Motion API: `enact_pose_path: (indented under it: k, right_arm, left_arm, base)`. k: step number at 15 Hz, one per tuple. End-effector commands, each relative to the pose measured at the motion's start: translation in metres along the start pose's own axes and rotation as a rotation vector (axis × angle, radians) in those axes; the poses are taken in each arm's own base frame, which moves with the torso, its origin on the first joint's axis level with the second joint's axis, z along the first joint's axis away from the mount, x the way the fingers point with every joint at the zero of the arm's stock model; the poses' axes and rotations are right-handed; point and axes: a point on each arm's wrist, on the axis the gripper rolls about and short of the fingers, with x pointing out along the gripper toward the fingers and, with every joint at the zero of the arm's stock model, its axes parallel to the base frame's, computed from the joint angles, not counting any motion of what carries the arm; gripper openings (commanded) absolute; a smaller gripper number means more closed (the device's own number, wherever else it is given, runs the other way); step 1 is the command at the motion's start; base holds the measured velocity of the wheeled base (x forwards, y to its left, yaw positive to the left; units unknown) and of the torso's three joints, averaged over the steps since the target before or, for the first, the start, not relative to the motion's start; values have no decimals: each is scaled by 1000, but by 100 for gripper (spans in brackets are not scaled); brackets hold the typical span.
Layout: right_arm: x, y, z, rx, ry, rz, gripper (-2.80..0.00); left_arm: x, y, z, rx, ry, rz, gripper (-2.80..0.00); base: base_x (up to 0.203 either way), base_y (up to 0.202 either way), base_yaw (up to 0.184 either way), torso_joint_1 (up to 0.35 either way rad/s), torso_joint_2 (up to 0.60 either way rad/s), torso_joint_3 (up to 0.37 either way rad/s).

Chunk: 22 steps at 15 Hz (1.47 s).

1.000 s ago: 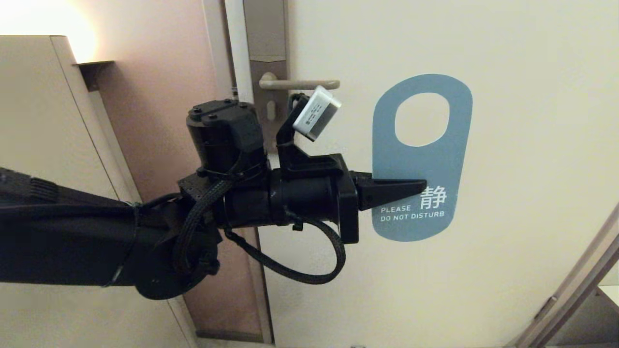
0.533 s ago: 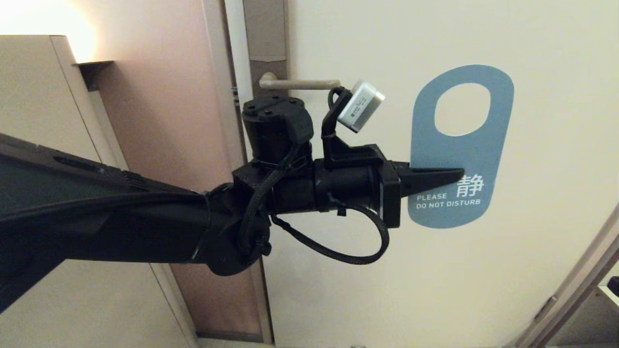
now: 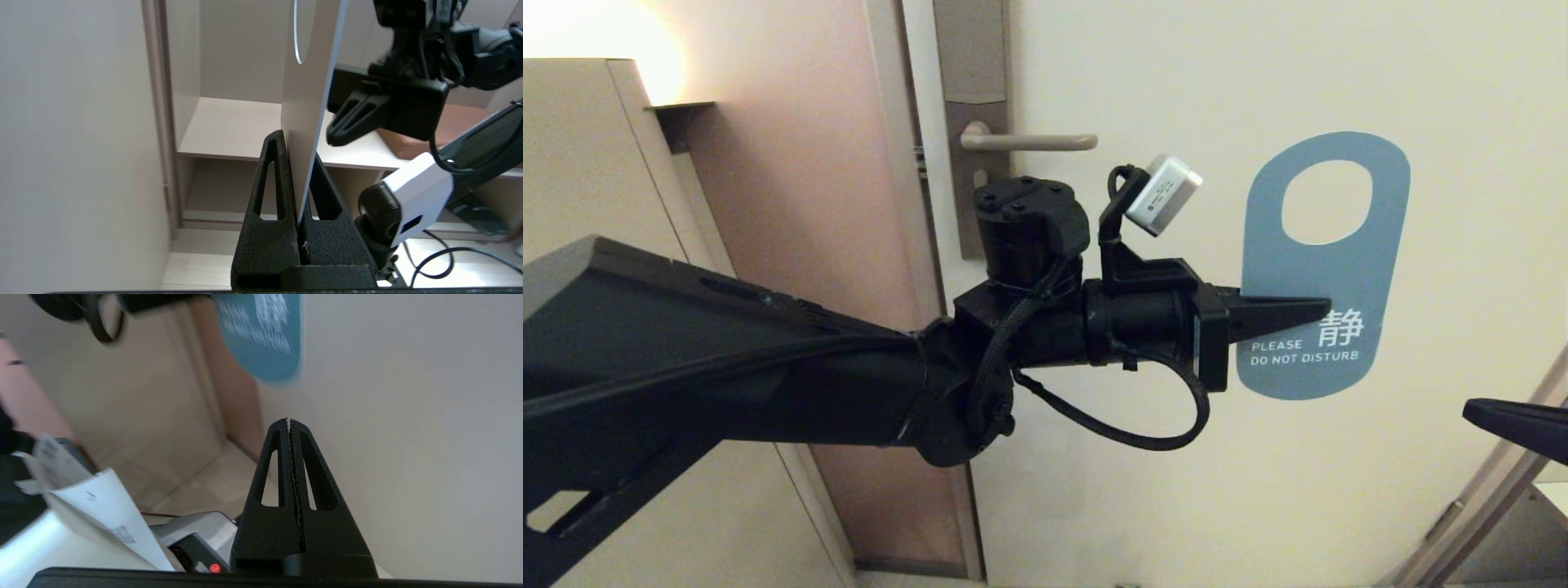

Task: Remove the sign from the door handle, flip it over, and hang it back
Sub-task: Hand it to the other hand

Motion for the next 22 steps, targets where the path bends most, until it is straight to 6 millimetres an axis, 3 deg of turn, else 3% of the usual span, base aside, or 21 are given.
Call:
enact_pose_path:
  k: [1,10,22]
  right_arm:
    - [7,-6,2,22,22,23,-280]
    - [6,-2,2,80,22,149,-280]
    - [1,3,9,51,-6,195,-280]
  left_arm:
    - [4,1,-2,-11,0,-13,-280]
    - [12,-3,5,-89,18,-143,-280]
    - [20,-3,4,-95,0,-163,-280]
  base:
    - [0,0,0,0,0,0]
    - [0,0,0,0,0,0]
    - [0,0,0,0,0,0]
